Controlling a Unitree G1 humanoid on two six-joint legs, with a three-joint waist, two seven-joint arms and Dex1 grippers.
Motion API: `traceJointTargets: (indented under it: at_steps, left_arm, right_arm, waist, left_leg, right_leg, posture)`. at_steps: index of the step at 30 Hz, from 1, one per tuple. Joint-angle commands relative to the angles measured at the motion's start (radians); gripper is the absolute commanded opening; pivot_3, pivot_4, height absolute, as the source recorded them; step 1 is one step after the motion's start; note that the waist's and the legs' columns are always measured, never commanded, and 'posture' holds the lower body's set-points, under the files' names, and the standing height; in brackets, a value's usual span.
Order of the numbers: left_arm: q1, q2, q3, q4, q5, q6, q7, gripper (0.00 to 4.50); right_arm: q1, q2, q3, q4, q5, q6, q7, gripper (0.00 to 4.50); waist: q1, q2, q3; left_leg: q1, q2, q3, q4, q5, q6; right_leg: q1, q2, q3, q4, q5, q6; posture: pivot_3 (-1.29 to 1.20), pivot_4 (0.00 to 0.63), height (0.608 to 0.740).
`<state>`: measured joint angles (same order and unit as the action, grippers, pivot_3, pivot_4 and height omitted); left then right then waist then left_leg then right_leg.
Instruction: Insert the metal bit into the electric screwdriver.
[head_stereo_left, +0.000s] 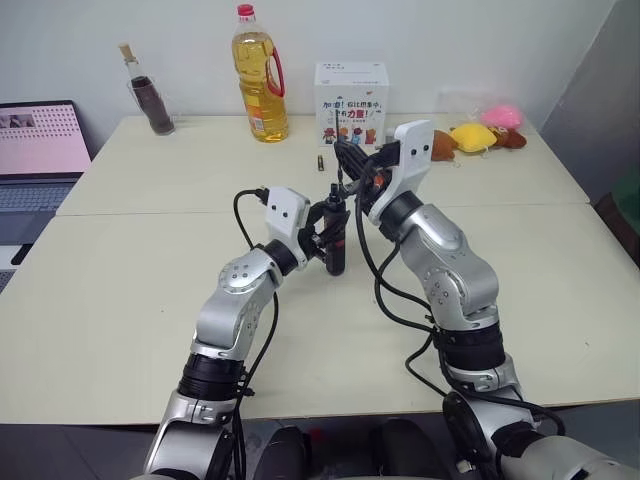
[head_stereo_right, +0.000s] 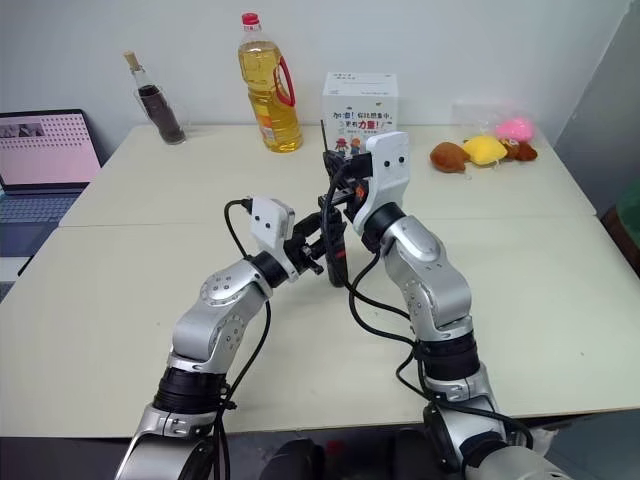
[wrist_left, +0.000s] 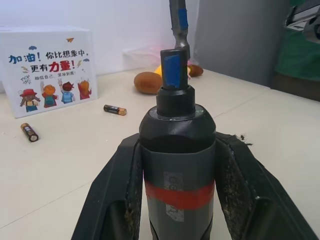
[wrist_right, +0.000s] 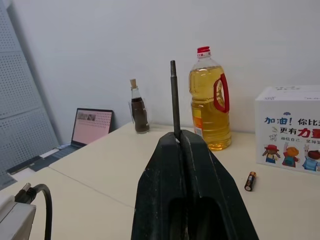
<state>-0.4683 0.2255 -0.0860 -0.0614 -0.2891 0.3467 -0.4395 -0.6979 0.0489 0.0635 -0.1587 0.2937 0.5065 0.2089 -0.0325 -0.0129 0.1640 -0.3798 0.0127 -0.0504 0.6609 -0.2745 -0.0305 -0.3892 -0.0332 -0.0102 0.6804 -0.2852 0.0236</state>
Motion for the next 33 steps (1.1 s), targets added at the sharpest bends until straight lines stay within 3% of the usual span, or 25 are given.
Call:
traceJointTargets:
  at_steps: [1, 22, 33]
  left_arm:
    - [0.012, 0.006, -0.010, 0.060, 0.068, 0.025, 0.050, 1.67]
    - [0.014, -0.005, -0.027, 0.069, 0.097, 0.023, 0.097, 1.67]
    - [-0.075, -0.096, 0.047, 0.125, 0.098, -0.098, 0.245, 1.67]
  right_arm:
    - [-0.029, 0.014, 0.010, -0.036, -0.014, -0.030, -0.018, 0.05]
    - [-0.054, 0.054, 0.017, -0.018, -0.047, -0.052, -0.059, 0.05]
    - [-0.141, 0.065, -0.004, 0.132, -0.168, -0.133, -0.184, 0.05]
  waist:
    - [0.000, 0.000, 0.000]
    - [0.000, 0.000, 0.000]
    - [-0.003, 0.000, 0.001]
  left_leg:
    - [0.000, 0.000, 0.000, 0.000, 0.000, 0.000]
    - [0.000, 0.000, 0.000, 0.000, 0.000, 0.000]
    - [0.000, 0.001, 0.000, -0.001, 0.000, 0.000]
  right_leg:
    - [0.000, 0.000, 0.000, 0.000, 0.000, 0.000]
    - [0.000, 0.000, 0.000, 0.000, 0.000, 0.000]
    - [-0.002, 0.002, 0.001, 0.000, 0.000, 0.000]
  posture:
    - [0.00, 0.150, 0.740]
    - [0.00, 0.150, 0.740]
    - [0.00, 0.150, 0.740]
